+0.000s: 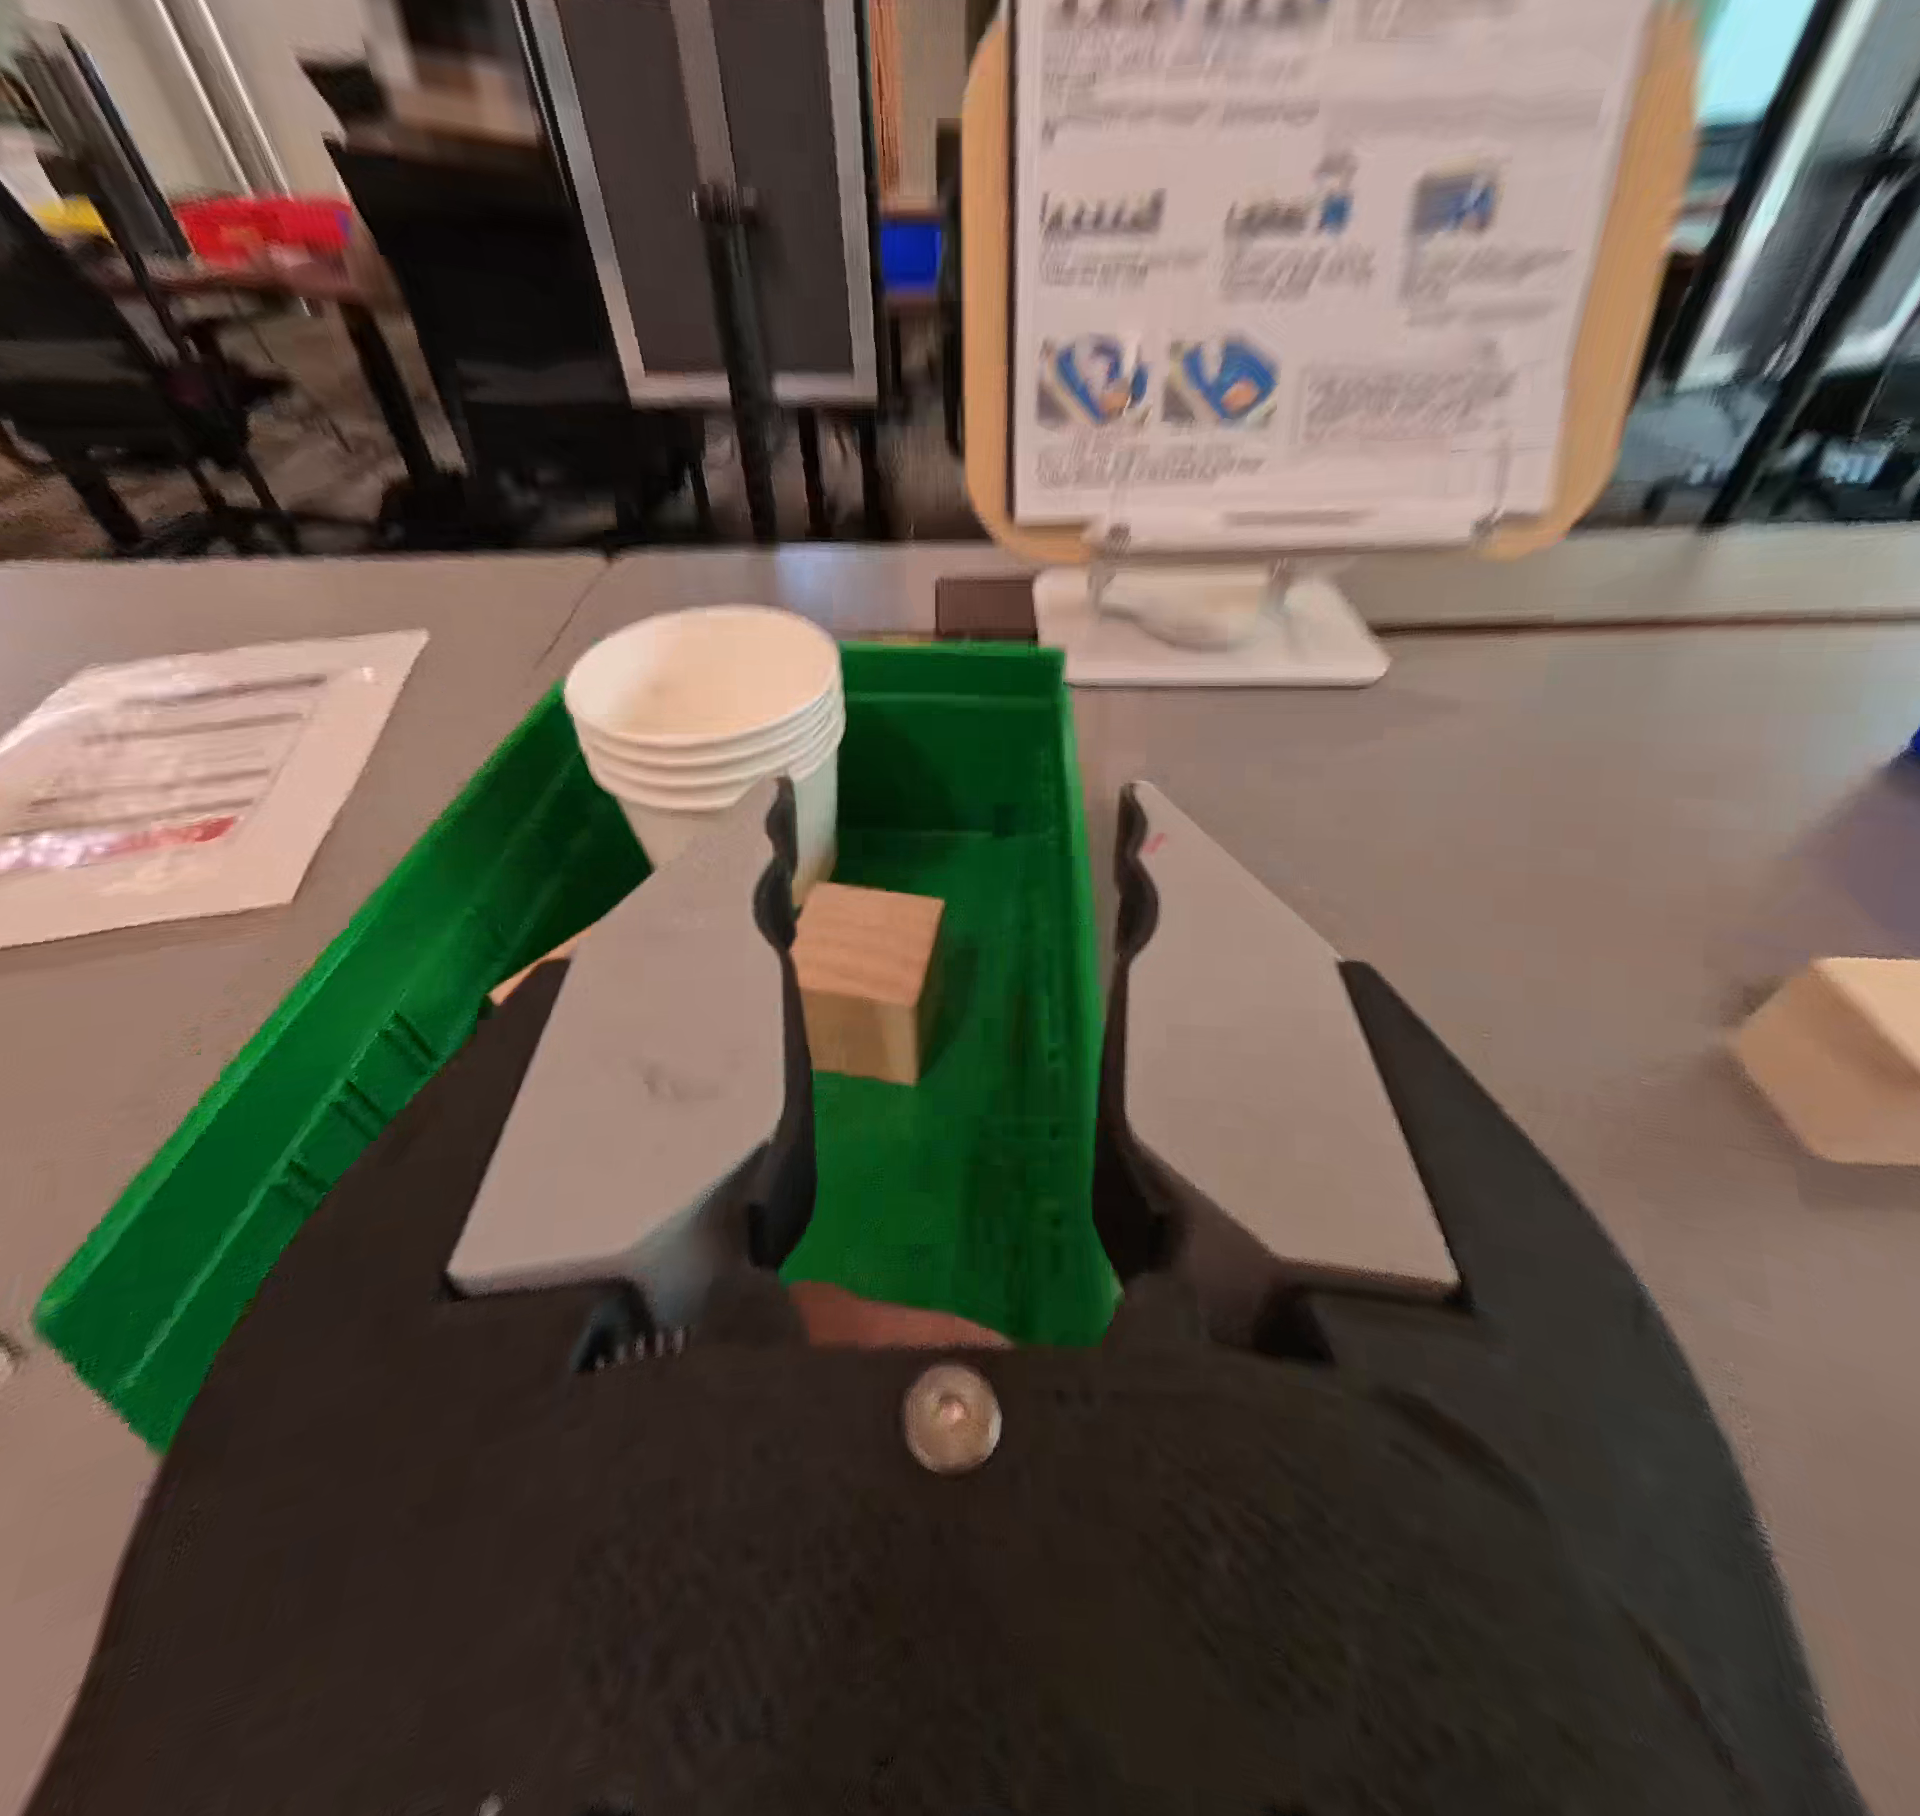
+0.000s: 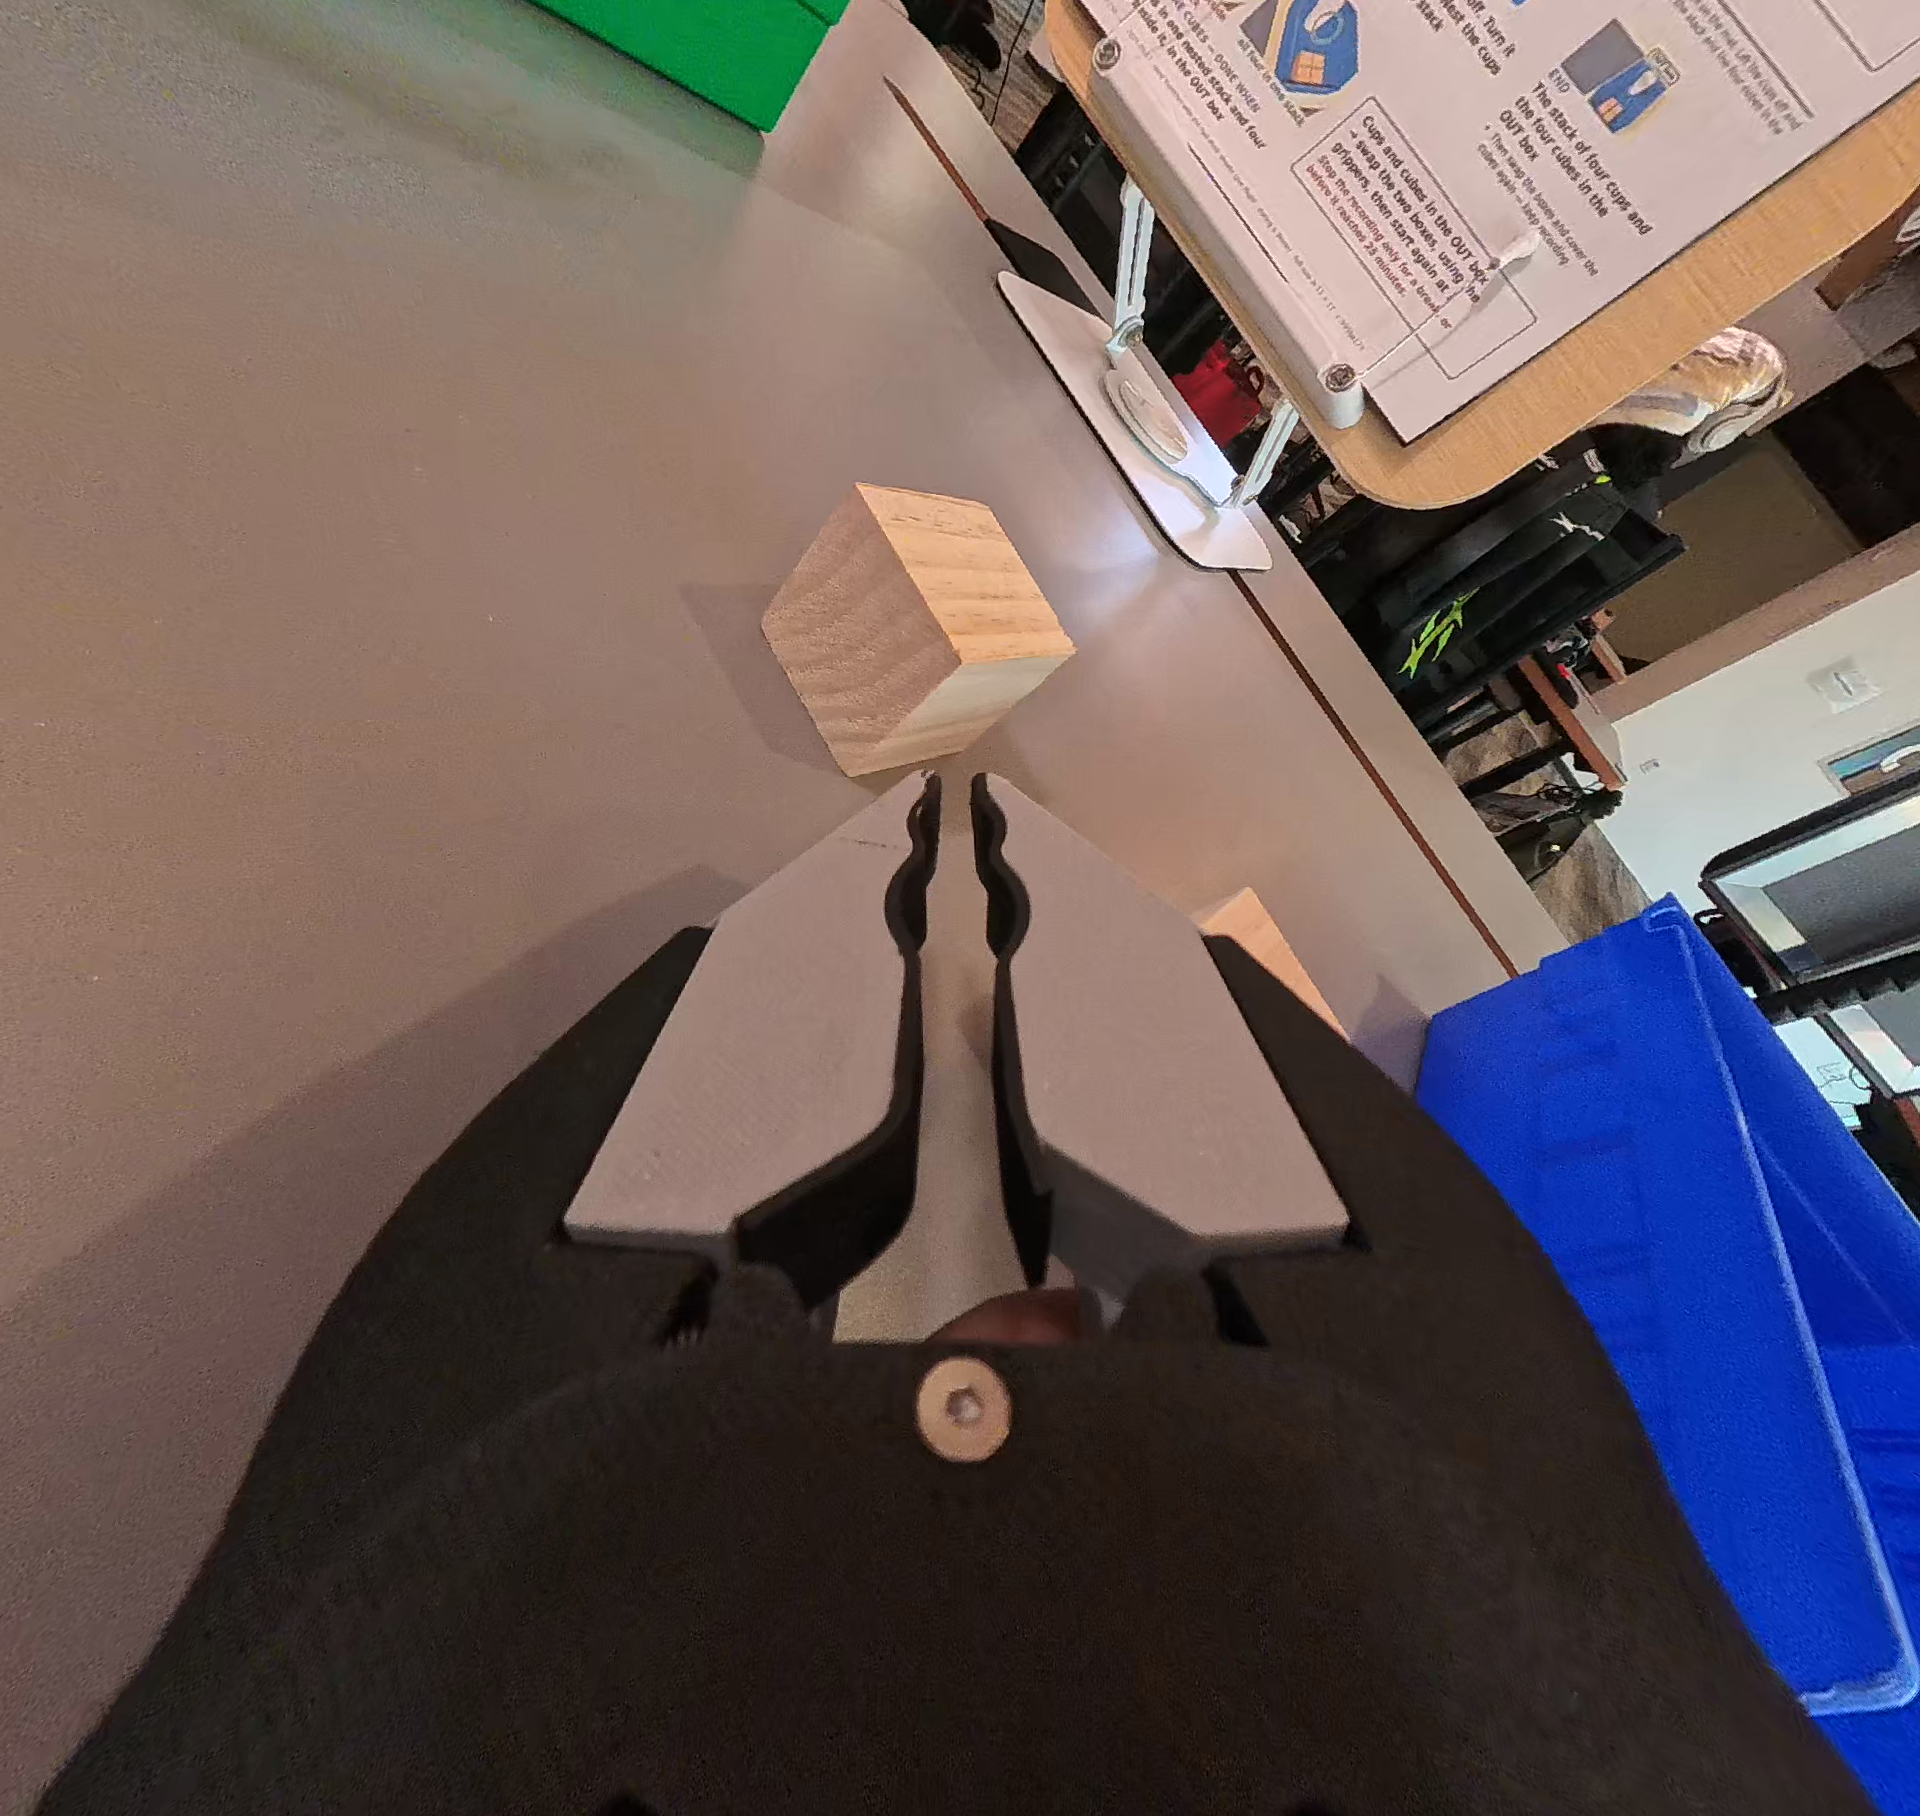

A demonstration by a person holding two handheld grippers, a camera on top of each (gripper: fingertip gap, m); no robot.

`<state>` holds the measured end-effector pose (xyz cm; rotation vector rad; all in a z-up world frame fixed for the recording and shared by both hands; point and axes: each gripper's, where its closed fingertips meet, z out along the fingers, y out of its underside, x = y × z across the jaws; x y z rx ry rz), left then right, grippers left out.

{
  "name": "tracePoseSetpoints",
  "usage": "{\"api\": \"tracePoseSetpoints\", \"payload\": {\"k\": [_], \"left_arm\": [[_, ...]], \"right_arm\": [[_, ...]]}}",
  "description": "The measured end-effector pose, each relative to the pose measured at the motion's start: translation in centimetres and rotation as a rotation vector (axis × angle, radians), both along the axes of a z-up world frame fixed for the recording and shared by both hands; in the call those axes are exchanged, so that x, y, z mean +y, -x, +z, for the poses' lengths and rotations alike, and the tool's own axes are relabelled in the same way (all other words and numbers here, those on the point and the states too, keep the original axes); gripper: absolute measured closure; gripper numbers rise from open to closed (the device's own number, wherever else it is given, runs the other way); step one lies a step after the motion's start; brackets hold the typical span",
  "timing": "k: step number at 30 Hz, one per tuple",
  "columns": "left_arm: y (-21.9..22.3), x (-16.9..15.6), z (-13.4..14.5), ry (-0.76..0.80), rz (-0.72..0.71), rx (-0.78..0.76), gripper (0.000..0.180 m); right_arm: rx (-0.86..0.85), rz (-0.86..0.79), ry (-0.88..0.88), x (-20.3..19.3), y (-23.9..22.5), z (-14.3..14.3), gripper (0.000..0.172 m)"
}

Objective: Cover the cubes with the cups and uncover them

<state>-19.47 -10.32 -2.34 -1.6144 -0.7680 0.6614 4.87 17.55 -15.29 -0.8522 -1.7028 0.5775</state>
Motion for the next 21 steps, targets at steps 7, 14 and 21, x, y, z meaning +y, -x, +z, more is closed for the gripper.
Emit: {"api": "tracePoseSetpoints", "payload": {"k": [7, 14, 21], "left_arm": [[6.4, 0.7, -10.4, 0.346, -0.028, -0.307, 0.112], [8.1, 0.9, -14.8, 0.652, -0.015, -0.375, 0.121], [8.2, 1.0, -14.8, 0.684, -0.056, -0.393, 0.121]], "right_arm": [[-0.006, 0.005, -0.037, -0.2, -0.1, -0.3, 0.169], [-0.010, 0.000, -0.034, 0.1, 0.0, -0.3, 0.170], [-0.005, -0.003, -0.035, 0.3, -0.2, -0.2, 0.170]]}}
